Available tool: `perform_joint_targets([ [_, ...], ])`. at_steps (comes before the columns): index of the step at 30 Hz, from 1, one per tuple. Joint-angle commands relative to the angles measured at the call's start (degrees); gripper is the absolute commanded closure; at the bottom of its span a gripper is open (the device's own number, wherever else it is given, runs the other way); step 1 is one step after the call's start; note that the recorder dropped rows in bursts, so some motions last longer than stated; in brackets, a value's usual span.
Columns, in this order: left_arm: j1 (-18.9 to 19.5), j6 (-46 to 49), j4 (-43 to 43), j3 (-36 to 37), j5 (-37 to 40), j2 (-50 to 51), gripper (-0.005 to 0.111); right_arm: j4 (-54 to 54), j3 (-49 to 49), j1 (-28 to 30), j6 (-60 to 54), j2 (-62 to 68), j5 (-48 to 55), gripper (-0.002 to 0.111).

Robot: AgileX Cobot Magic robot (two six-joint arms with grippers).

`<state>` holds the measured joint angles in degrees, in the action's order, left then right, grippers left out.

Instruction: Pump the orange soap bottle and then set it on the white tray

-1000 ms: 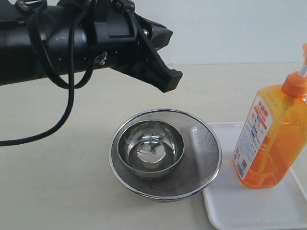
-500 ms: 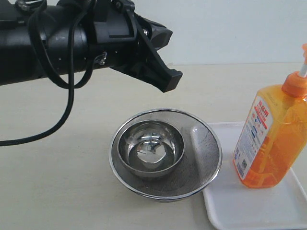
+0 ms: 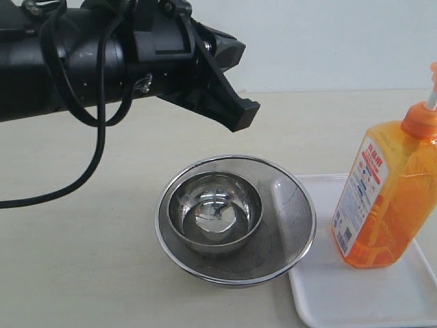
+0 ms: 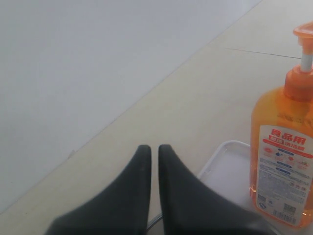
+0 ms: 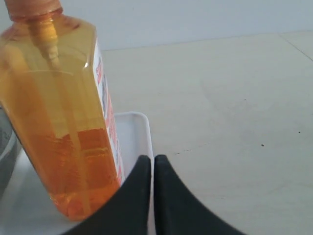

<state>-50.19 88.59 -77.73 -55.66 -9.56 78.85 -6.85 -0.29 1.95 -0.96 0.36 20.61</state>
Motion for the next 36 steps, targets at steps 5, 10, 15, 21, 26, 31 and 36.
perform_joint_targets([
  [5,-0.2,-0.5,0.3,0.2,0.0,-0.5,0.102,2.1,0.3,0.3,0.7,-0.4,-0.9,0.108],
  [10,-0.2,-0.5,0.3,0.2,0.0,-0.5,0.102,2.1,0.3,0.2,0.6,-0.4,-1.1,0.108],
  [15,-0.2,-0.5,0.3,0.2,0.0,-0.5,0.102,2.0,0.3,-0.8,0.7,-0.4,-0.9,0.108],
  [21,-0.2,-0.5,0.3,0.2,-0.2,-0.5,0.102,3.4,0.3,-3.9,0.4,-0.4,-0.9,0.108],
  [26,-0.2,-0.5,0.3,0.2,-0.2,-0.5,0.102,3.7,0.3,-3.6,0.3,-0.4,-0.9,0.108],
  [31,-0.2,-0.5,0.3,0.2,-0.2,-0.5,0.102,3.7,0.3,-3.6,0.5,-0.4,-0.9,0.108],
  [36,-0.2,-0.5,0.3,0.2,-0.2,-0.5,0.102,3.7,0.3,-3.6,0.5,-0.4,-0.9,0.108],
])
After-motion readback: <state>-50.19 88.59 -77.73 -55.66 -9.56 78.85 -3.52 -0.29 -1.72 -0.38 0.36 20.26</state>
